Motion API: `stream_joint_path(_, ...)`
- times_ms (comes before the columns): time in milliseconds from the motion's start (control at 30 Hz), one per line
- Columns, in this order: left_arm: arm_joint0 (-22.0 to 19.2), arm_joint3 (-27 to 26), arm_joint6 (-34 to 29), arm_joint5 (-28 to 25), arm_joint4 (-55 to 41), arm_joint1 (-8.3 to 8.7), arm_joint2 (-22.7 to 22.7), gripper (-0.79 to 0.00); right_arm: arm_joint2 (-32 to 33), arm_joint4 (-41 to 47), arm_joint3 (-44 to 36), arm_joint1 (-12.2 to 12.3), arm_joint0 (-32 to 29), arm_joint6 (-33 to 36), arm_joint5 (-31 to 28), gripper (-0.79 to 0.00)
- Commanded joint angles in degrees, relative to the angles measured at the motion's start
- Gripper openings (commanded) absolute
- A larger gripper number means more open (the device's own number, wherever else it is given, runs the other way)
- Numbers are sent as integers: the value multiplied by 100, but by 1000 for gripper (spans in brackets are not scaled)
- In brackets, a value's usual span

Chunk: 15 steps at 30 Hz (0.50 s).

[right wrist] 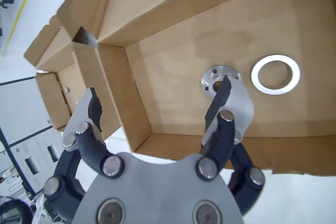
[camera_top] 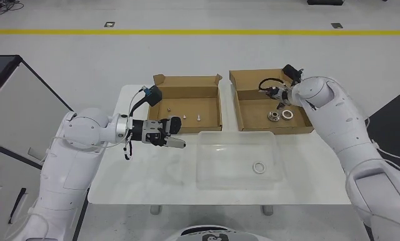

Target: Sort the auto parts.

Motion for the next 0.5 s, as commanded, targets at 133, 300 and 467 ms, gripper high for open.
stream_joint_path(133, 0, 0, 0, 0, 0, 0, 0, 0, 1156, 4, -2116, 415, -1163, 458, 64, 0)
stream_joint_path(300, 0, 0, 0, 0, 0, 0, 0, 0, 2024, 100, -3590, 636, -2139, 818, 8, 0)
stream_joint_path(467, 0, 0, 0, 0, 0, 0, 0, 0, 2626, 341, -4576, 748, -2901, 1114, -172, 0)
